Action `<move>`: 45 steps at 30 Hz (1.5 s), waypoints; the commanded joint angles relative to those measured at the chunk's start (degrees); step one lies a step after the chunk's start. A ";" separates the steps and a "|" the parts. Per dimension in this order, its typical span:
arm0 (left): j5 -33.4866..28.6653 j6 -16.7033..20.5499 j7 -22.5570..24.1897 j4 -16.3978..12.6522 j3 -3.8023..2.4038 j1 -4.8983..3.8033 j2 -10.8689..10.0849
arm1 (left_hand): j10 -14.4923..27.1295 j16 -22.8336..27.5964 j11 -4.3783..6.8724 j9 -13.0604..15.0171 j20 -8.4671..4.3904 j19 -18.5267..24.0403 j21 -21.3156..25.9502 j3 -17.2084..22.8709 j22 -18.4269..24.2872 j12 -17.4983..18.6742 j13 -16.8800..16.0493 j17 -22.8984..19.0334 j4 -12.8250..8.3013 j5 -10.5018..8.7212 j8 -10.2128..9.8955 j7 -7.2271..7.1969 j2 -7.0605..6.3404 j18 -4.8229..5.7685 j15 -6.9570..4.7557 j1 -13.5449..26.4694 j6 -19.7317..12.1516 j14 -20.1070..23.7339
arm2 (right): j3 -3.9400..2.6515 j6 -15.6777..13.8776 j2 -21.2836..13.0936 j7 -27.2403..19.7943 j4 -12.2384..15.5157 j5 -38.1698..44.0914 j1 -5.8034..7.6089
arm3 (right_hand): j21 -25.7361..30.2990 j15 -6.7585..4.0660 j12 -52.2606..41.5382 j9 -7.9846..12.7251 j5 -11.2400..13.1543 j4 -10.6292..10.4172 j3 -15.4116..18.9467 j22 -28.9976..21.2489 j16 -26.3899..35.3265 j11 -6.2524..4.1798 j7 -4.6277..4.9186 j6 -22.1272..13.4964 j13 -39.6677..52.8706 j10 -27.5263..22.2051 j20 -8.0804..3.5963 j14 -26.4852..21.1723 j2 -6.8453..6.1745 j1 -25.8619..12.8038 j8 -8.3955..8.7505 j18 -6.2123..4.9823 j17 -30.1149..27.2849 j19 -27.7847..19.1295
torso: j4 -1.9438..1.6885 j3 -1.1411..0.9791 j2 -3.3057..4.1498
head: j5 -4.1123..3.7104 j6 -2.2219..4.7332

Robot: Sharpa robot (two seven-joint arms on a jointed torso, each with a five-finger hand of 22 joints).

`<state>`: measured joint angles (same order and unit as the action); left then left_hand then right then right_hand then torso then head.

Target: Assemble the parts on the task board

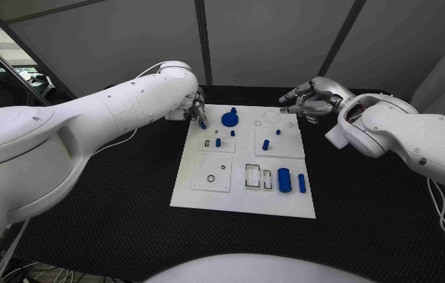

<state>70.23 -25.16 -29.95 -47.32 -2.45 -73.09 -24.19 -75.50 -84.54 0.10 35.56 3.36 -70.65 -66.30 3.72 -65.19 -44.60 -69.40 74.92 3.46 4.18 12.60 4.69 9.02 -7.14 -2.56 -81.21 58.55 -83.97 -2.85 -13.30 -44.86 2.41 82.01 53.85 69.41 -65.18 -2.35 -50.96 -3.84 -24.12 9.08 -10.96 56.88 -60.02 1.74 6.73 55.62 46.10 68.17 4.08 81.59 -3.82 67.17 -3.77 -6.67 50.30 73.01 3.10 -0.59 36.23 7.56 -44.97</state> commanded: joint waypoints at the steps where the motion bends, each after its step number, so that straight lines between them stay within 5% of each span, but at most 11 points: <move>1: -0.93 1.25 1.16 -1.02 0.01 0.07 -0.63 | -0.77 -0.41 0.03 4.06 -0.02 -0.53 -0.37 8.88 -0.54 -0.90 0.01 9.41 -7.19 -0.41 1.66 -0.61 -0.22 0.45 -0.53 1.93 -0.05 -3.90 | -0.05 0.27 -0.07 -0.46 0.18 0.10 0.11 | 0.24 -0.04 -0.26 0.01 -0.11 -0.05 -0.20 0.06 0.29 0.10 0.10 -0.38 0.06 -0.08 -0.11 0.41 -0.02 -0.50 0.08 -0.28 0.05 0.35 | -0.10 -0.04 -0.06 | -0.01 0.00; 8: -2.36 4.12 1.39 -5.31 -0.02 0.13 -3.01 | -1.63 -0.64 0.17 7.90 -0.15 -1.12 -0.98 15.97 -1.67 -2.70 -0.29 9.58 -10.02 -0.41 4.18 -0.79 -1.94 0.60 -0.71 6.75 -1.14 -4.04 | -0.05 0.24 -0.19 -0.50 0.23 0.10 0.11 | 0.24 -0.04 -0.26 0.01 -0.11 -0.05 -0.20 0.06 0.29 0.10 0.10 -0.38 0.06 -0.08 -0.11 0.41 -0.02 -0.50 0.08 -0.28 0.05 0.35 | -0.15 -0.06 -0.08 | 0.24 0.08; 21: -5.37 12.56 -0.22 -19.95 -0.24 0.51 -11.57 | -2.80 -0.96 0.44 10.99 -0.42 -2.07 -1.70 22.35 -2.97 -4.99 -0.89 9.88 -11.92 -0.29 6.05 -1.18 -3.66 0.82 -1.07 11.35 -1.41 -4.27 | -0.05 0.16 -0.78 -0.49 0.41 0.10 0.12 | 0.24 -0.04 -0.26 0.01 -0.11 -0.05 -0.20 0.06 0.29 0.10 0.10 -0.38 0.06 -0.08 -0.11 0.41 -0.02 -0.50 0.08 -0.28 0.05 0.35 | -0.18 -0.01 0.01 | 0.52 -0.15; 32: -4.55 18.05 -1.15 -28.52 -0.28 3.30 -17.07 | -3.41 -1.21 0.64 11.69 -0.62 -2.59 -2.13 23.86 -3.51 -6.21 -1.36 10.15 -12.67 0.00 6.47 -1.35 -4.22 0.94 -1.29 11.95 -1.29 -4.43 | -0.05 0.17 -1.13 -0.44 0.50 0.10 0.12 | 0.24 -0.04 -0.26 0.01 -0.11 -0.05 -0.20 0.06 0.29 0.10 0.10 -0.38 0.06 -0.08 -0.11 0.41 -0.02 -0.50 0.08 -0.28 0.05 0.35 | -0.05 -0.01 0.04 | 0.95 -0.41; 45: -0.54 20.84 -1.19 -31.88 -0.28 5.68 -18.54 | -3.78 -1.44 0.73 12.05 -0.72 -2.97 -2.48 24.64 -3.92 -6.95 -1.64 10.40 -13.00 0.15 6.71 -1.43 -4.54 1.04 -1.38 12.35 -1.11 -4.56 | -0.04 0.22 -1.25 -0.43 0.53 0.10 0.12 | 0.24 -0.04 -0.26 0.01 -0.11 -0.05 -0.20 0.06 0.29 0.10 0.10 -0.38 0.06 -0.08 -0.11 0.41 -0.02 -0.50 0.08 -0.28 0.05 0.35 | 0.03 0.03 0.10 | 1.14 -0.45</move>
<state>67.60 -6.46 -31.01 -78.79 -2.66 -67.40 -42.67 -78.59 -85.87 0.52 47.51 2.47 -73.19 -68.49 19.24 -69.02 -51.37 -70.99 74.92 -0.87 3.97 18.95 3.58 4.51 -7.14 -3.62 -69.33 57.43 -84.02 -2.85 -13.29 -46.09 2.41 82.39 53.86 69.41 -65.18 -2.35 -50.96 -3.84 -24.12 9.09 -10.96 56.88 -60.02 1.74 6.73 55.62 46.10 68.17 4.08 81.59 -3.82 67.17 -3.77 -6.67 50.28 73.01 3.09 -0.57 36.28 8.70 -45.42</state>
